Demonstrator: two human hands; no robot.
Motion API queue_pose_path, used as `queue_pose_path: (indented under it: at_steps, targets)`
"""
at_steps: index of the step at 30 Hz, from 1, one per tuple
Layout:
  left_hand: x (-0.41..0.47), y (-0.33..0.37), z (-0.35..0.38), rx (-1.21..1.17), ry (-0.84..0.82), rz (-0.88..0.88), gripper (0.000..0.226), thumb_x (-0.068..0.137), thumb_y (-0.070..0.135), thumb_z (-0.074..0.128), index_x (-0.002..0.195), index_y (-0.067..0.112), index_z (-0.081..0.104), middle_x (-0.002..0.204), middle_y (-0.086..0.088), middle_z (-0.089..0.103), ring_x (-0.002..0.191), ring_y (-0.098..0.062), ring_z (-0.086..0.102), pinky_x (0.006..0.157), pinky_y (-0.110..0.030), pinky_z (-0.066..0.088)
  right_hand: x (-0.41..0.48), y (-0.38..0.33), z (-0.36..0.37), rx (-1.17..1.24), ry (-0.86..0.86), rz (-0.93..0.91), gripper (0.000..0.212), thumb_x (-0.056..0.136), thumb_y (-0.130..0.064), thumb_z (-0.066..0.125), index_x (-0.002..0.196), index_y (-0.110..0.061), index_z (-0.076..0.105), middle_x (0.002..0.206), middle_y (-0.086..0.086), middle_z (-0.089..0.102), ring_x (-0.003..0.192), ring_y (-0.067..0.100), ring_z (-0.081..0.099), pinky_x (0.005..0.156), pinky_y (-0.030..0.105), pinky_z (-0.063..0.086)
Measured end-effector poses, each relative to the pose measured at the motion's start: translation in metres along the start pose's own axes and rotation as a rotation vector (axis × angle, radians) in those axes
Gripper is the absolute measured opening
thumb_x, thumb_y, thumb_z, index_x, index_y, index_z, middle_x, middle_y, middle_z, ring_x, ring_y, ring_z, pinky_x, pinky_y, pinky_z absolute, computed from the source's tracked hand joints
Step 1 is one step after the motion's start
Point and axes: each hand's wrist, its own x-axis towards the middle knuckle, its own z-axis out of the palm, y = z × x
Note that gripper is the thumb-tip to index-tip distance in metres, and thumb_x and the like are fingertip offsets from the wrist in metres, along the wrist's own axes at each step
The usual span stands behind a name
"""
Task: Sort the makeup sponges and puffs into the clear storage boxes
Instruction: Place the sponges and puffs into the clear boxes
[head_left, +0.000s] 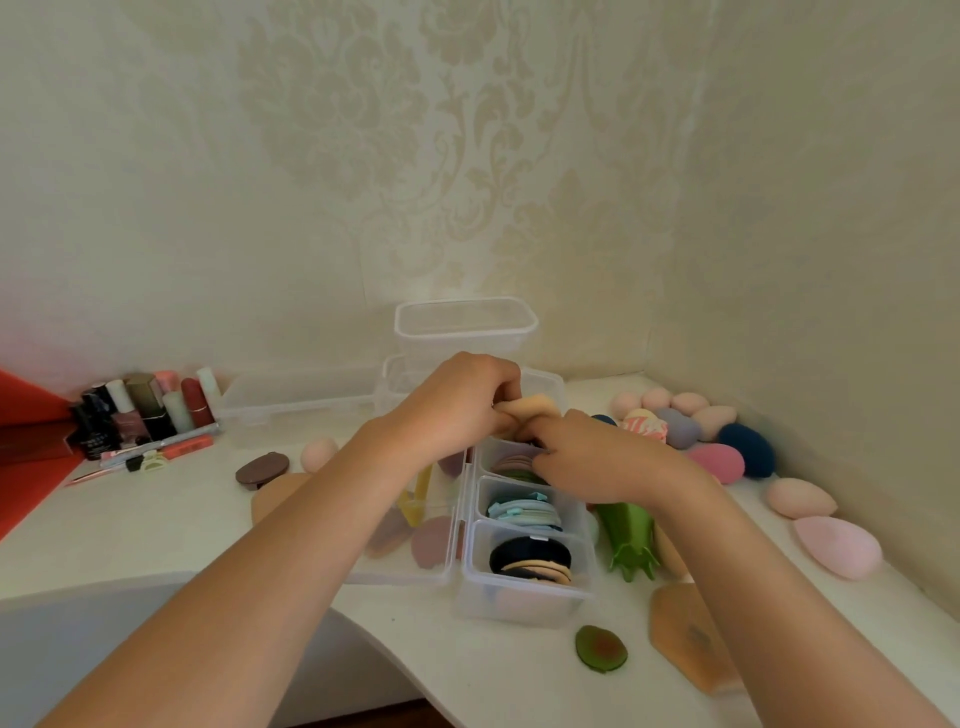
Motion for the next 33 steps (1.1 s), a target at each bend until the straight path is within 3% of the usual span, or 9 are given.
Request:
queue_pose_path:
  at_steps: [4, 7, 11, 15, 19, 23, 28, 33]
  targets:
    - [0.002, 0.004, 0.001, 0.094, 0.008, 0.005, 0.024, 0.074, 0.020, 0.072, 0.063, 0.031, 0.054, 0.076, 0.002, 0.063, 0.066, -0.027, 0.066, 0.062, -0.042, 0.055, 0.000, -0.002, 0.001, -0.039, 0.007, 0.000, 0.033, 0.093, -0.016, 0.038, 0.124, -0.019, 0.049, 0.080, -0.003, 0.042, 0.072, 0.010, 0.040, 0.058, 0.025, 0.030]
    - [0.001, 0.006, 0.003, 0.196, 0.010, 0.020, 0.018, 0.078, 0.015, 0.064, 0.065, 0.024, 0.057, 0.072, -0.003, 0.063, 0.065, -0.026, 0.063, 0.058, -0.037, 0.052, -0.003, -0.005, -0.001, -0.082, 0.038, 0.004, 0.033, 0.093, -0.017, 0.038, 0.123, -0.022, 0.051, 0.092, 0.002, 0.049, 0.085, 0.020, 0.046, 0.071, 0.029, 0.033]
    - [-0.002, 0.004, 0.006, 0.237, -0.003, 0.009, 0.035, 0.080, 0.012, 0.060, 0.050, 0.023, 0.046, 0.054, -0.002, 0.048, 0.057, -0.028, 0.058, 0.045, -0.028, 0.039, -0.005, -0.006, -0.001, -0.100, 0.057, -0.002, 0.037, 0.094, -0.017, 0.038, 0.126, -0.026, 0.052, 0.116, 0.006, 0.060, 0.106, 0.024, 0.052, 0.081, 0.032, 0.031]
    - [-0.003, 0.006, 0.007, 0.294, 0.038, -0.002, 0.029, 0.080, 0.015, 0.061, 0.053, 0.017, 0.050, 0.051, 0.000, 0.041, 0.056, -0.020, 0.047, 0.044, -0.026, 0.024, -0.006, -0.007, 0.002, -0.138, 0.093, -0.018, 0.039, 0.094, -0.016, 0.036, 0.128, -0.027, 0.051, 0.116, 0.007, 0.060, 0.107, 0.025, 0.050, 0.084, 0.035, 0.028]
    - [-0.002, 0.005, 0.010, 0.316, 0.019, -0.045, 0.030, 0.078, 0.015, 0.063, 0.051, 0.016, 0.051, 0.050, 0.000, 0.041, 0.050, -0.016, 0.040, 0.044, -0.025, 0.026, -0.006, -0.006, 0.004, -0.104, 0.116, -0.045, 0.039, 0.093, -0.017, 0.036, 0.128, -0.025, 0.052, 0.111, 0.009, 0.059, 0.090, 0.023, 0.046, 0.076, 0.030, 0.029]
    - [0.001, 0.005, 0.013, 0.363, 0.020, -0.103, 0.033, 0.077, 0.013, 0.063, 0.048, 0.019, 0.048, 0.054, 0.000, 0.044, 0.054, -0.018, 0.044, 0.045, -0.025, 0.029, -0.006, -0.006, 0.005, -0.109, 0.136, -0.056, 0.040, 0.093, -0.016, 0.037, 0.128, -0.024, 0.053, 0.092, 0.006, 0.051, 0.083, 0.020, 0.040, 0.074, 0.029, 0.027]
    - [0.002, 0.012, 0.017, 0.428, 0.056, -0.118, 0.012, 0.081, 0.011, 0.060, 0.072, 0.015, 0.066, 0.060, 0.001, 0.044, 0.061, -0.020, 0.047, 0.049, -0.025, 0.030, -0.005, -0.006, 0.003, -0.128, 0.156, -0.061, 0.044, 0.092, -0.012, 0.037, 0.129, -0.031, 0.051, 0.111, 0.006, 0.059, 0.104, 0.026, 0.047, 0.083, 0.035, 0.027]
    - [0.004, 0.002, 0.008, 0.211, -0.048, -0.065, 0.026, 0.080, 0.019, 0.066, 0.055, 0.019, 0.058, 0.052, 0.003, 0.047, 0.053, -0.014, 0.045, 0.047, -0.023, 0.030, -0.005, -0.004, 0.000, -0.111, 0.129, -0.055, 0.045, 0.094, -0.013, 0.035, 0.130, -0.033, 0.051, 0.116, 0.007, 0.060, 0.109, 0.027, 0.048, 0.091, 0.037, 0.029]
